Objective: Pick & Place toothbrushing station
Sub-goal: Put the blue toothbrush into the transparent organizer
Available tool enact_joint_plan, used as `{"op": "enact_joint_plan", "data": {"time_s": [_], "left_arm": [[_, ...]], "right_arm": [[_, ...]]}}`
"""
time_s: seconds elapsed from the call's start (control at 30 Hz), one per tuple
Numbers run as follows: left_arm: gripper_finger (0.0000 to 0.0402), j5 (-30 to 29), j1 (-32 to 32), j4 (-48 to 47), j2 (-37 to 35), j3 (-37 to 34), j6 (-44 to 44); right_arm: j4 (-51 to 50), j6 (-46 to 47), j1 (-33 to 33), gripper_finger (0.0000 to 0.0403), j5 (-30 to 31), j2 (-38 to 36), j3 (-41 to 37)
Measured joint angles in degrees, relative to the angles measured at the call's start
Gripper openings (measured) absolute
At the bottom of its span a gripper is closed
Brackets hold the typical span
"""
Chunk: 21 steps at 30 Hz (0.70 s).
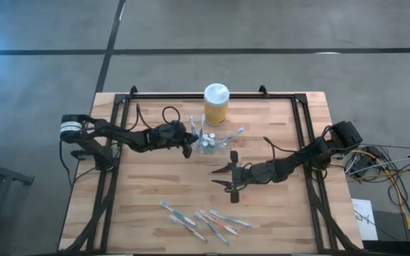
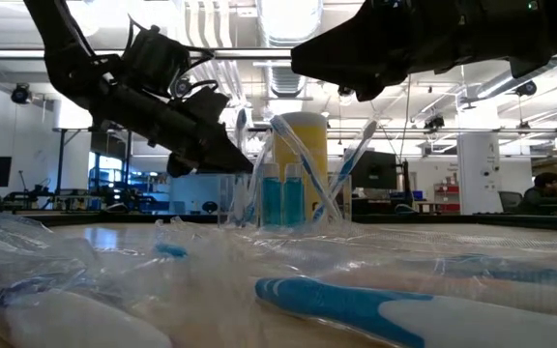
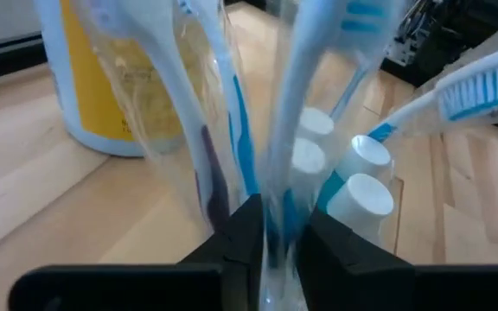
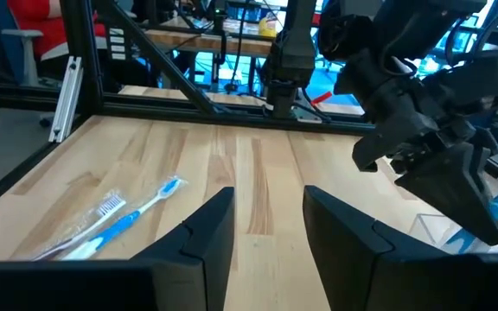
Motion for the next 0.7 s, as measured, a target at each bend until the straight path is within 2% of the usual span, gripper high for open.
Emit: {"op": "enact_joint_plan", "data": {"time_s": [0.4,0.57,0.7], "left_arm": [[0.0176,2.4,0.0,-2.1,-3.0,0.0,0.9],[0.0209,3.6,-0.2,-9.3,-9.0,0.0,2.0],[0.0218,6.7,-1.2,-16.6,-16.5,-0.3,7.1]], "right_arm": [[-1.4,0.6,0.0,0.0130,0.0,0.0,0.0],[-2.1,1.2,0.0,0.0130,0.0,0.0,0.0],[-2.8,3.4,0.3,0.0132,0.0,-0.1,0.0]]}}
